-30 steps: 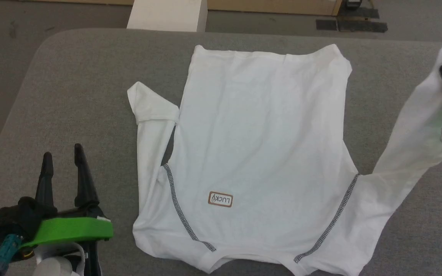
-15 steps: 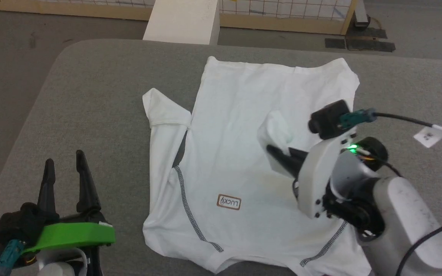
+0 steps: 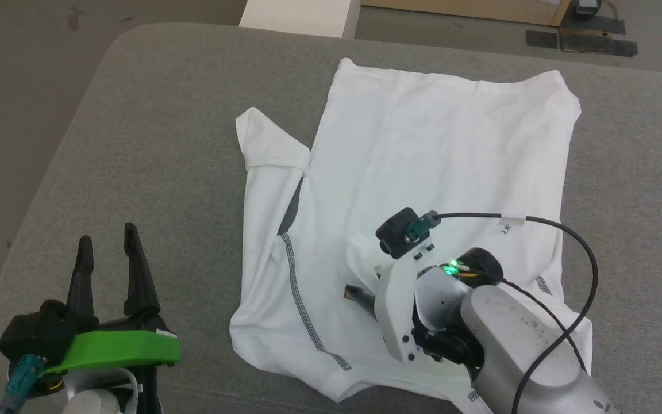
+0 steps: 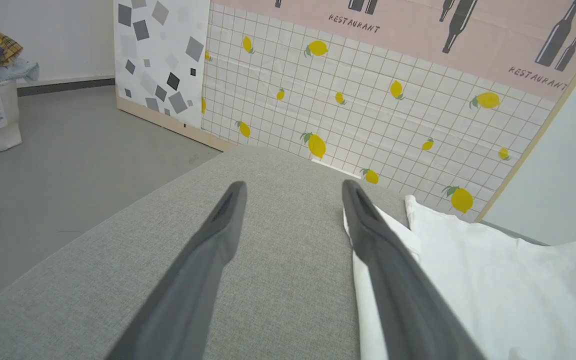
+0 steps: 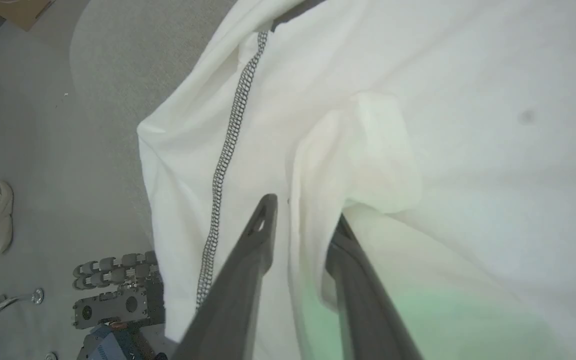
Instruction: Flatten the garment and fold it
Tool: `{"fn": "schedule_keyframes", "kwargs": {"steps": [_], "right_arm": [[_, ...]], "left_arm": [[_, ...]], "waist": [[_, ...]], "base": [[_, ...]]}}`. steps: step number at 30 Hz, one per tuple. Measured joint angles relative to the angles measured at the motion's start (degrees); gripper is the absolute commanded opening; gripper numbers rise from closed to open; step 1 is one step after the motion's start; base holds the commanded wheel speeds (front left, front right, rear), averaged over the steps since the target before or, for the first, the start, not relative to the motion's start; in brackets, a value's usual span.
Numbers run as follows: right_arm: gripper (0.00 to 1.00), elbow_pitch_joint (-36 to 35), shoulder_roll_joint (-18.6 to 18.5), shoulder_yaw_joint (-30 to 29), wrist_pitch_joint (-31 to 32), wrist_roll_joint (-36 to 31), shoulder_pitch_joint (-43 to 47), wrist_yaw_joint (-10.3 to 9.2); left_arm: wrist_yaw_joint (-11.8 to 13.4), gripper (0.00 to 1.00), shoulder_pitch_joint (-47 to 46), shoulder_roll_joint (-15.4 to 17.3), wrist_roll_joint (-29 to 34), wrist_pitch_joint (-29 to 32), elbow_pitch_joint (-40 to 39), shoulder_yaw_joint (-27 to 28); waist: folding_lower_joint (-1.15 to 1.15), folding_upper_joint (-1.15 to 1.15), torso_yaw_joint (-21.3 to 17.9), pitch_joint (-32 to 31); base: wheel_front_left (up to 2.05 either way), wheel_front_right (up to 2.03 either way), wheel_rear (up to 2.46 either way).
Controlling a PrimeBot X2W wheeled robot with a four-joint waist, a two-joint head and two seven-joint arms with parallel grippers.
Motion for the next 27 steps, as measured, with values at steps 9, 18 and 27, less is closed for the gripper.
{"fn": "schedule_keyframes", "kwargs": {"steps": [9,18,27], "right_arm": [[1.0,-4.7,-0.5,-3.4,-5.4,7.2,-3.3,0.0],[1.0,-13.8,-4.0,-26.4,-16.5,5.2,-0.6,0.0],[1.0,-22.9,-1.3,-48.7,-20.7,-2.4,12.4,0.0]], "left_arm": [[-0.1,1.0,0.0,0.0,0.2,0.0,1.0,0.7],[-0.7,1.0,0.1,0.0,0.7,0.0,2.3,0.7],[-0.8,1.0,0.1,0.0,0.6,0.0,3.7,0.1]], "waist": [[0.0,0.0,-1.7,-1.2],[0.0,0.0,-4.9,-3.6],[0.0,0.0,-7.9,-4.4]], "base": [[0.0,0.0,0.0],[0.0,0.0,0.0],[0.0,0.0,0.0]]}}
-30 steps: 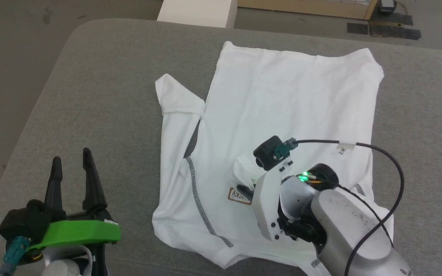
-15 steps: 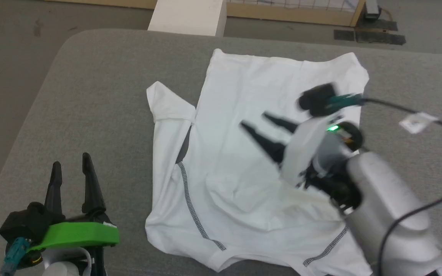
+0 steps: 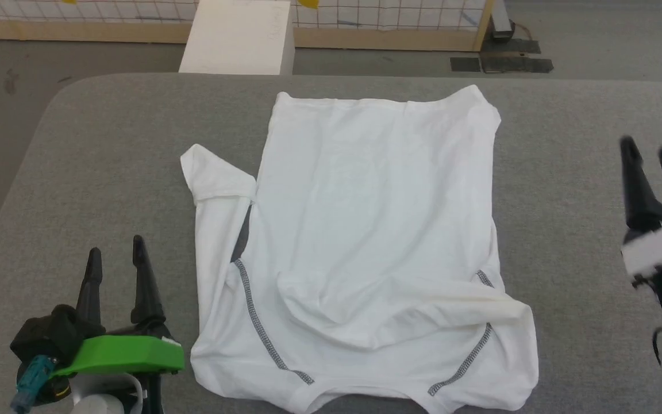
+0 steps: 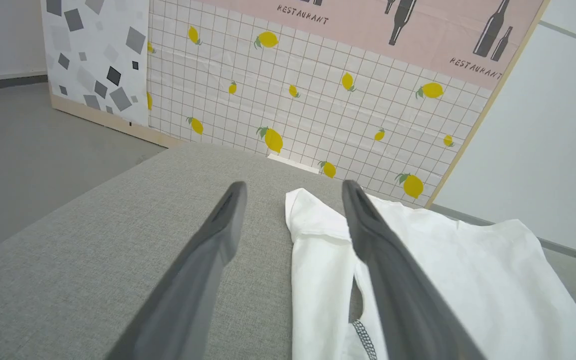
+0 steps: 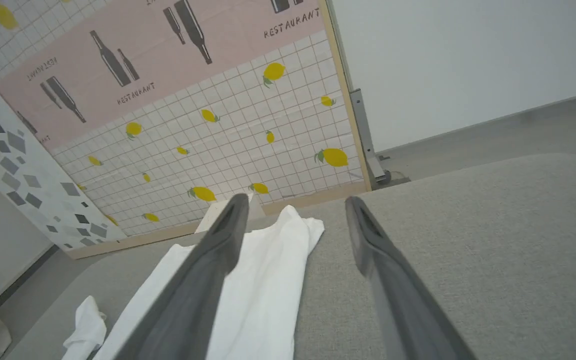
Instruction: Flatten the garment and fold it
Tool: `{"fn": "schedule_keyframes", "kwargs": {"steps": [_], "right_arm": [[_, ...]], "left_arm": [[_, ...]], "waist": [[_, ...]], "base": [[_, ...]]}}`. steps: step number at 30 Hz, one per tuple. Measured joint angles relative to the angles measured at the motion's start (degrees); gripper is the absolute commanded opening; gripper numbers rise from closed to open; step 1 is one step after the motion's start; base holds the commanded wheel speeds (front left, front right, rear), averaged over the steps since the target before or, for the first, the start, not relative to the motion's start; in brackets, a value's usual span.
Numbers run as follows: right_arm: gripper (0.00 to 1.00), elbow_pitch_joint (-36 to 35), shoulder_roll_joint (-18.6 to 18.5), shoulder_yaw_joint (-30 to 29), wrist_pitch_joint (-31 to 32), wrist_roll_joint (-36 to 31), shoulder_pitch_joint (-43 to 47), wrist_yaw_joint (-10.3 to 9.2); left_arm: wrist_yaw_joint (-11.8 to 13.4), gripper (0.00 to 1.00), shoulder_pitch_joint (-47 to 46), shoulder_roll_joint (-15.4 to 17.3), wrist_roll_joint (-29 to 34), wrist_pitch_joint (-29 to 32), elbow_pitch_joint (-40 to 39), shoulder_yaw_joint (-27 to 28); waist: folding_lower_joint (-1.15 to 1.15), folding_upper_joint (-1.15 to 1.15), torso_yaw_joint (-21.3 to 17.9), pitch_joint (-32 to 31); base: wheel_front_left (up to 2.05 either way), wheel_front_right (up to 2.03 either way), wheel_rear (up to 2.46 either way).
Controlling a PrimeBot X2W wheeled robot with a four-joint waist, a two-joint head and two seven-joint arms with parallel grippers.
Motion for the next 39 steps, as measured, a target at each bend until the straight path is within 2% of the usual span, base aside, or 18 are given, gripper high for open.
{"fn": "schedule_keyframes", "kwargs": {"steps": [6,10,15,17,21,24,26,31,37,38,39], "right_arm": [[1.0,-2.2,2.1,-6.4,0.4,-1.4,5.8,0.0],[1.0,-4.0,2.7,-9.7,0.7,-1.1,6.7,0.0],[1.0,-6.3,2.9,-11.8,1.7,-1.0,6.8,0.0],[1.0,-7.1,2.9,-12.1,2.3,-0.5,6.7,0.0],[1.0,-8.3,2.9,-12.0,3.0,0.0,5.7,0.0],[1.0,-8.7,2.9,-11.5,3.1,0.5,4.9,0.0],[1.0,-8.8,2.9,-11.2,3.1,0.8,4.7,0.0],[1.0,-8.6,3.0,-10.9,3.0,1.4,4.7,0.0],[1.0,-8.6,3.0,-10.3,2.6,1.9,4.2,0.0],[1.0,-8.6,3.0,-10.3,2.5,1.9,4.1,0.0],[1.0,-8.6,3.0,-10.3,2.5,1.9,4.0,0.0]], "left_arm": [[-0.2,1.0,-0.3,0.0,0.0,0.0,0.9,0.0],[-0.7,1.0,-4.2,0.6,0.0,1.3,3.0,-0.7],[-2.0,1.0,-16.0,3.9,-0.7,8.8,8.3,-2.0],[-2.0,1.0,-22.3,5.4,-0.9,15.7,12.9,-2.9],[1.2,1.0,-32.8,7.5,-1.1,28.8,21.3,-3.1],[5.3,1.0,-39.8,9.3,0.1,41.1,27.9,-4.3],[6.4,1.0,-42.6,10.1,0.4,46.1,30.1,-5.0],[7.2,1.0,-46.9,11.2,2.4,50.8,32.3,-7.1],[8.3,1.0,-47.6,12.4,3.9,51.6,34.7,-8.2],[8.3,0.64,-47.7,12.4,3.5,51.7,34.9,-8.1],[8.3,0.1,-47.9,12.4,3.4,51.7,34.9,-8.1]], "waist": [[0.0,0.0,-1.3,0.8],[0.0,0.0,-1.7,2.4],[0.0,0.0,-1.7,5.1],[0.0,0.0,-1.7,6.5],[0.0,0.0,-1.9,9.2],[0.01,0.0,-2.2,11.6],[0.01,0.0,-2.5,12.9],[0.01,0.0,-3.5,16.2],[0.01,0.0,-4.8,18.9],[0.01,0.0,-5.0,19.3],[0.01,0.0,-5.0,19.5]], "base": [[0.0,0.0,0.0],[0.0,0.0,0.0],[0.0,0.0,0.0],[0.0,0.0,0.0],[0.0,0.0,0.0],[0.0,0.0,0.0],[0.0,0.0,0.0],[0.0,0.0,0.0],[0.0,0.0,0.0],[0.0,0.0,0.0],[0.0,0.0,0.0]]}}
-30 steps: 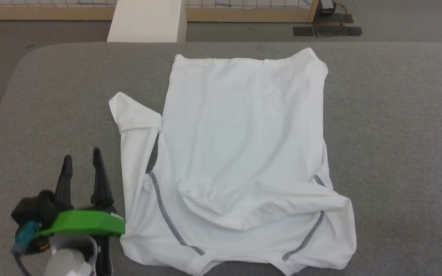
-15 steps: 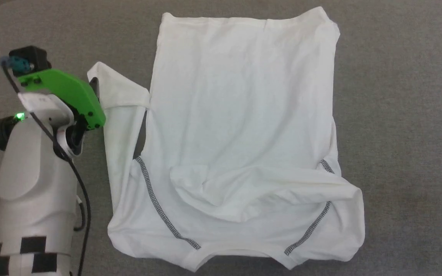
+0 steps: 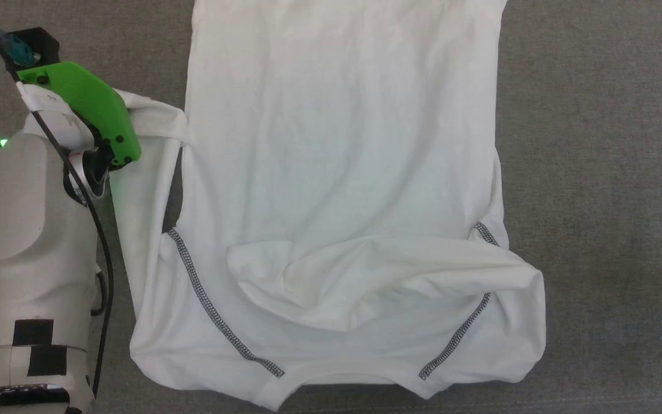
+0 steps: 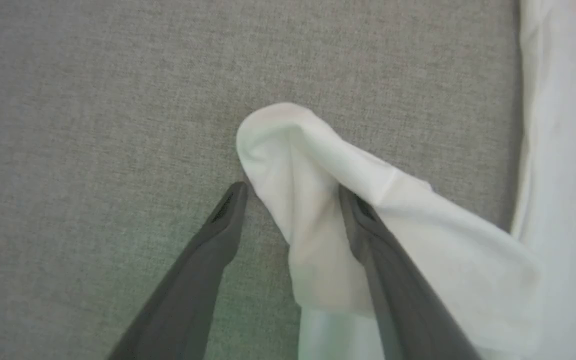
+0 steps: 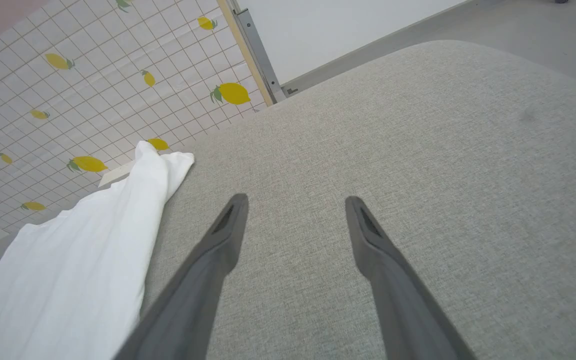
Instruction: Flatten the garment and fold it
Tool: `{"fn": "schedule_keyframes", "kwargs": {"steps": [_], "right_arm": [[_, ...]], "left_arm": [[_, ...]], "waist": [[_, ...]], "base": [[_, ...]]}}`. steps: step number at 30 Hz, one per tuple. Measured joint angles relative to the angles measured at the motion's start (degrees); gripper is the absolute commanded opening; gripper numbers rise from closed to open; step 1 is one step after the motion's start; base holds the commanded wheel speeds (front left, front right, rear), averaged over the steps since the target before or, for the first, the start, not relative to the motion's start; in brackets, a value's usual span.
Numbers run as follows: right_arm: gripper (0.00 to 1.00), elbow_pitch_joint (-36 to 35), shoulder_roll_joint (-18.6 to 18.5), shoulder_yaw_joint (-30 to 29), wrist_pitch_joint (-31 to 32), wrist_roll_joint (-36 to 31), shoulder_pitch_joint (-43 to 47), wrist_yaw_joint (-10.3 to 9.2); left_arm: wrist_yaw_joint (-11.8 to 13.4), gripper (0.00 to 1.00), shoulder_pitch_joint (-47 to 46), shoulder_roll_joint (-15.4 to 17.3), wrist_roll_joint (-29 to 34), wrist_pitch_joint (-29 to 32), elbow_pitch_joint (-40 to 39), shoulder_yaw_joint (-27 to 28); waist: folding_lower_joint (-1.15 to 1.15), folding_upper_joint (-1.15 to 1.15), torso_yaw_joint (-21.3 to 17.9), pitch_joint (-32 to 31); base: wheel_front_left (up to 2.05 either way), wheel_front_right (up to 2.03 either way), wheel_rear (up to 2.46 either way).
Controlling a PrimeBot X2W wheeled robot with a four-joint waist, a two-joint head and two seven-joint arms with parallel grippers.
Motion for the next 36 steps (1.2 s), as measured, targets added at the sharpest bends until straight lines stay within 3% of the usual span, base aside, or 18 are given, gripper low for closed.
{"fn": "schedule_keyframes", "kwargs": {"steps": [1,11,15,20,23,29,36], "right_arm": [[1.0,0.0,0.0,0.0,0.0,0.0,-0.1,0.0],[1.0,1.8,0.0,0.7,0.0,0.0,-0.2,0.0],[1.0,2.9,0.0,0.5,-0.1,0.0,0.4,0.0],[1.0,4.4,0.0,0.2,-0.5,0.1,2.4,0.0],[1.0,4.9,0.0,0.4,-0.5,0.2,3.2,0.0],[1.0,6.0,0.0,0.8,-0.5,0.5,4.4,0.0],[1.0,6.8,0.1,2.0,-0.6,1.1,4.7,0.0]], "left_arm": [[0.0,0.0,-0.1,-0.1,-0.1,-0.2,0.1,0.2],[0.4,0.0,4.7,-2.9,-8.6,-13.7,-1.7,8.8],[-0.8,0.0,9.7,-3.1,-11.4,-19.2,-6.9,12.0],[-3.3,0.0,16.9,-6.1,-12.9,-21.9,-17.2,12.0],[-4.2,0.0,21.1,-7.9,-13.1,-21.2,-24.4,8.9],[-6.0,0.0,26.9,-11.1,-12.3,-16.0,-36.1,-2.3],[-8.3,0.0,28.6,-12.2,-12.3,-10.8,-36.3,-16.9]], "waist": [[0.0,0.0,-0.1,0.3],[0.0,0.0,1.3,-2.3],[0.0,0.0,2.4,-4.9],[0.0,0.0,4.2,-8.4],[0.0,0.0,5.2,-10.6],[-0.01,0.0,6.8,-14.8],[-0.01,0.0,6.5,-17.0]], "base": [[0.0,0.0,0.0],[0.0,0.0,0.0],[0.0,0.0,0.0],[0.0,0.0,0.0],[0.0,0.0,0.0],[0.0,0.0,0.0],[0.0,0.0,0.0]]}}
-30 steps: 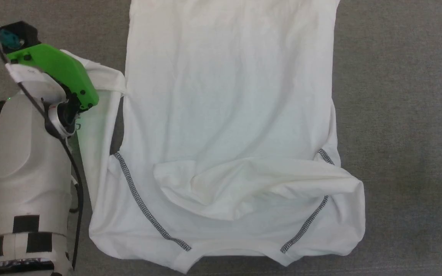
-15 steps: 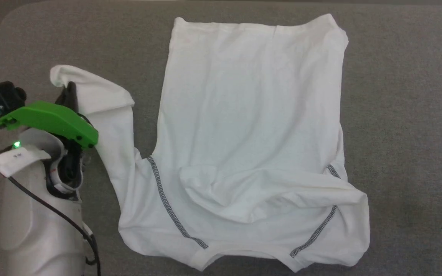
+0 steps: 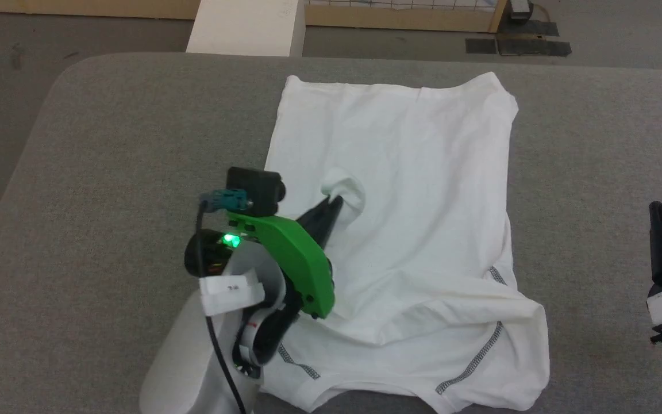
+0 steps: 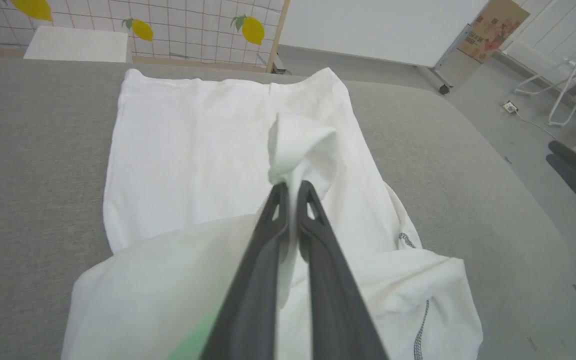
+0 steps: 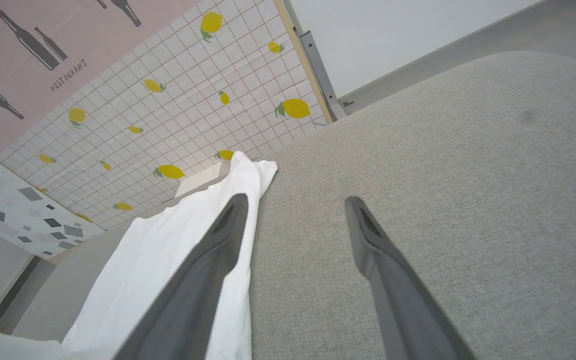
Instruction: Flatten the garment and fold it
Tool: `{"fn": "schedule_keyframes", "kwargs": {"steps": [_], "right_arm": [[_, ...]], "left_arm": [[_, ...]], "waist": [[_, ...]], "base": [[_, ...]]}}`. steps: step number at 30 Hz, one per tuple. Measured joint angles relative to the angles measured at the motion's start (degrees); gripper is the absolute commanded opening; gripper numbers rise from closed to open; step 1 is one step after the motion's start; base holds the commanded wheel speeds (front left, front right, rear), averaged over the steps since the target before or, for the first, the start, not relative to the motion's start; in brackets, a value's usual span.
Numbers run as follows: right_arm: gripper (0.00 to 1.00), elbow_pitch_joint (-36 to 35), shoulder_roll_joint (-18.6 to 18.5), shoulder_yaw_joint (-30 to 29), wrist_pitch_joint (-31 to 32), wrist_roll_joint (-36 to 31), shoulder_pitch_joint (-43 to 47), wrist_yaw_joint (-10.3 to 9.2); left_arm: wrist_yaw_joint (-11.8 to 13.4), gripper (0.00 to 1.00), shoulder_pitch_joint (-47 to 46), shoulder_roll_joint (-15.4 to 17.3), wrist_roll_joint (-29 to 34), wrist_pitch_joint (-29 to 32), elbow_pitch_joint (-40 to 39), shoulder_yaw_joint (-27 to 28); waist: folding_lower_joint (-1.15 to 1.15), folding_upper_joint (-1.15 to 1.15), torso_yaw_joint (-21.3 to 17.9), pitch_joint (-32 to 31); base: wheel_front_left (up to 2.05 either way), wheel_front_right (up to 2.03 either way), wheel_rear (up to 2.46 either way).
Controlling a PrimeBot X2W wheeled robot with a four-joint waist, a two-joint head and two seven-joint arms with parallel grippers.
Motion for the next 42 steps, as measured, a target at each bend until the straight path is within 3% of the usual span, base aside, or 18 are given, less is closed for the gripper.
{"fn": "schedule_keyframes", "kwargs": {"steps": [5,11,12,13,18,24,25,26,31,37,42], "right_arm": [[1.0,0.6,0.0,0.2,-0.5,0.3,0.0,0.0],[1.0,2.1,0.0,1.3,-1.6,1.0,0.0,0.0],[1.0,2.6,0.0,1.2,-2.2,1.0,0.0,0.0],[1.0,2.7,0.0,1.2,-2.3,1.0,0.0,0.0],[1.0,3.3,0.0,0.9,-2.8,1.0,0.0,0.0],[1.0,3.5,0.0,1.6,-2.8,0.9,0.0,0.0],[1.0,3.4,0.0,2.1,-2.4,0.7,0.0,0.0],[1.0,3.3,0.0,2.2,-2.4,0.6,-0.1,0.0],[1.0,3.0,0.0,3.2,-1.8,-0.4,-0.8,0.0],[1.0,2.8,0.0,4.5,-0.8,-1.2,-2.4,0.0],[1.0,3.2,0.0,5.2,1.8,-3.2,-3.8,0.0]], "left_arm": [[-1.0,0.0,-0.6,-0.1,-1.5,0.3,5.1,-7.9],[-1.4,0.0,-1.1,-0.3,-1.6,4.8,15.2,-16.5],[-1.3,0.38,-1.0,-0.3,-2.2,8.3,18.1,-17.8],[-1.3,1.0,-1.0,-0.3,-2.4,9.6,18.4,-18.0],[-1.4,1.0,-1.6,-0.2,-4.6,13.2,16.0,-16.9],[-0.6,1.0,-1.8,0.3,-13.3,13.4,7.9,-9.3],[1.0,1.0,-2.0,0.5,-16.9,9.9,3.6,-3.0],[1.3,1.0,-2.4,0.7,-16.8,7.3,2.5,-0.6],[3.1,1.0,-3.5,5.3,-11.1,-9.5,1.2,9.7],[3.1,1.0,0.3,8.1,-4.8,-29.2,4.8,16.0],[3.1,1.0,4.1,8.1,-2.2,-38.2,8.4,17.7]], "waist": [[0.0,0.0,-1.8,0.5],[0.0,0.0,-4.7,1.7],[0.0,0.0,-5.8,2.2],[0.0,0.0,-6.0,2.3],[0.0,0.0,-5.8,2.3],[0.0,0.0,-4.3,1.0],[0.0,0.0,-3.4,0.4],[0.0,0.0,-3.2,0.1],[0.0,0.0,-2.2,-0.3],[0.0,0.0,-2.2,0.7],[0.0,0.0,-2.1,2.3]], "base": [[0.0,0.0,0.0],[0.0,0.0,0.0],[0.0,0.0,0.0],[0.0,0.0,0.0],[0.0,0.0,0.0],[0.0,0.0,0.0],[0.0,0.0,0.0],[0.0,0.0,0.0],[0.0,0.0,0.0],[0.0,0.0,0.0],[0.0,0.0,0.0]]}}
